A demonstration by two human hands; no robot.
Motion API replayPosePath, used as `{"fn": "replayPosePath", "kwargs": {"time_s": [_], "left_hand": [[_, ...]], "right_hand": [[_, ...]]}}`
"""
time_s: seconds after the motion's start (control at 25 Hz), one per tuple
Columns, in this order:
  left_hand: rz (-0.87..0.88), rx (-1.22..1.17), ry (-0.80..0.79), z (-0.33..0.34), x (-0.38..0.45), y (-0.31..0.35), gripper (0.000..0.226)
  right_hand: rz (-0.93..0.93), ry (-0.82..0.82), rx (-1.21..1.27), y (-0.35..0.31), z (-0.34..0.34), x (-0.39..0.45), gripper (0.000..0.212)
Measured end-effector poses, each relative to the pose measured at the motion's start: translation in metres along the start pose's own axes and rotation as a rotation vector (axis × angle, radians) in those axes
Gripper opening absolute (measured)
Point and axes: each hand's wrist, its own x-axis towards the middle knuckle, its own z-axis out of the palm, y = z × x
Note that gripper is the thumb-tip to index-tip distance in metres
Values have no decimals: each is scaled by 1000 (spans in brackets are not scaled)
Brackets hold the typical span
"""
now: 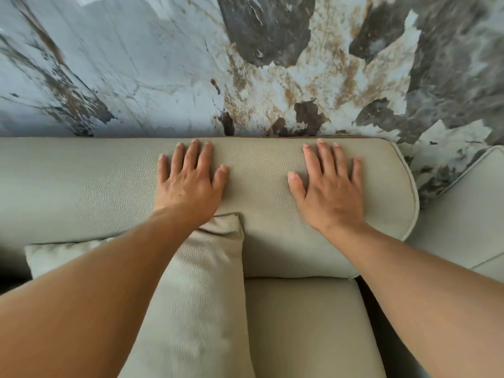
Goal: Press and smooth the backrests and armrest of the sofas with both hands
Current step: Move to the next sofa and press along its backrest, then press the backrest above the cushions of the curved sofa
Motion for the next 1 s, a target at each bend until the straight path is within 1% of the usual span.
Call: {"fn": "replayPosePath", "kwargs": {"time_s": [0.12, 0.2, 0.32, 0.44, 0.56, 0.72, 0.84, 1.0], "left_hand": [[-22, -18, -130, -8, -41, -2, 70], [-47, -44, -242, -17, -66, 2, 70], [-48, -21, -409, -32, -101, 5, 68], [-10, 43, -504, -44, -141, 4, 68], [-27, 39, -539, -64, -178, -6, 68], [-54, 21, -536, -105, -222, -38, 67], [-80, -12, -500, -151, -254, -75, 68], [-90, -20, -457, -230, -307, -145, 69]], "right_hand": [[30, -91, 82, -3, -7, -13, 69], [18, -166, 139, -3, -17, -31, 68], [-2, -349, 153, 1, -36, -61, 68], [-28, -515, 111, -2, -58, -92, 67], [-30, -619, 82, -18, -86, -129, 66], [-8, -673, 92, -58, -136, -175, 66], [12, -675, 108, -100, -181, -210, 68], [57, -639, 90, -171, -252, -253, 70]]}}
